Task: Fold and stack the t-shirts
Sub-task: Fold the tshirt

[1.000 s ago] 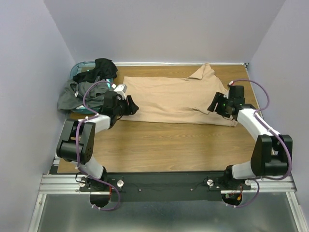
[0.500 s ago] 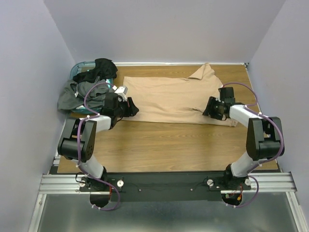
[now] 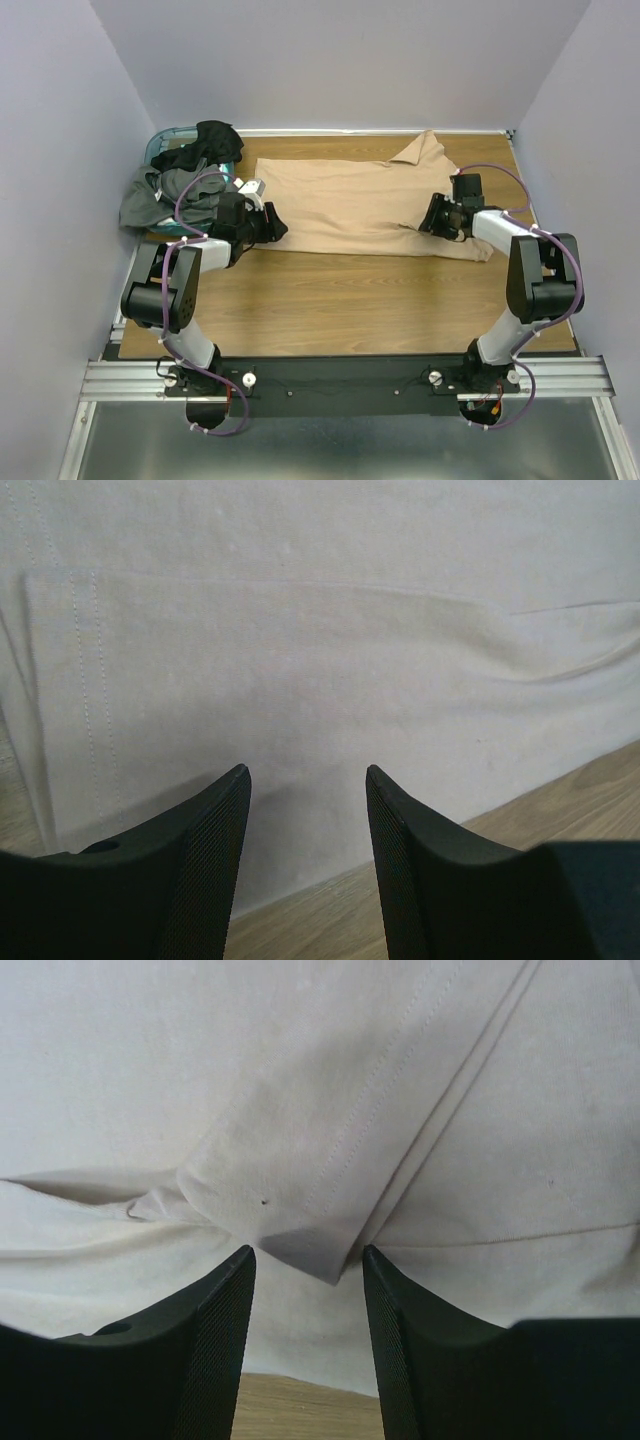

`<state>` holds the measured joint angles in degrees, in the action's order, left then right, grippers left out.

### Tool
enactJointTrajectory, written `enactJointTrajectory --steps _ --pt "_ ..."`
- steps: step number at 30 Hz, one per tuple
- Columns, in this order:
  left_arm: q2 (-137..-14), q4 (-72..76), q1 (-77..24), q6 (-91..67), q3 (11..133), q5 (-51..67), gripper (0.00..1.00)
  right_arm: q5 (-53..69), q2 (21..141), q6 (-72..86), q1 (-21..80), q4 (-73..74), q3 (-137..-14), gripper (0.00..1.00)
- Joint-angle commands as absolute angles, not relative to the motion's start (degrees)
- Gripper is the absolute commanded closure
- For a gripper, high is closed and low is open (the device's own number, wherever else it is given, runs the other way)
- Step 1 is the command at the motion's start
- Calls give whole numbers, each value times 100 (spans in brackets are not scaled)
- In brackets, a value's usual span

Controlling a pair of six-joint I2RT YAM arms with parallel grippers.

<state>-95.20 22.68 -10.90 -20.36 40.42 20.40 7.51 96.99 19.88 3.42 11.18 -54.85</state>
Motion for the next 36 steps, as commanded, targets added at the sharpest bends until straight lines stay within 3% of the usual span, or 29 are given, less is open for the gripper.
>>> enactJointTrajectory --steps 1,12,15,16,19,36 --pt "-9580 2364 -1107 -1934 4078 2083 42 607 9843 1986 378 984 -5739 46" --pt "-9580 2329 -1107 -1907 4096 2092 42 615 10055 2083 422 993 -5757 55" --pt "-9580 2320 -1107 -1907 4096 2083 42 624 10072 2109 422 993 -5774 67" --pt "-9580 2320 -1107 -1907 4096 2083 42 641 10098 2109 422 1002 -5792 81" --pt "-9580 2312 -1107 -1907 4096 2083 42 659 10134 2153 439 1002 -5879 100" --pt "-9668 2285 -1107 -1907 4131 2144 42 747 11073 2180 782 1230 -7567 100"
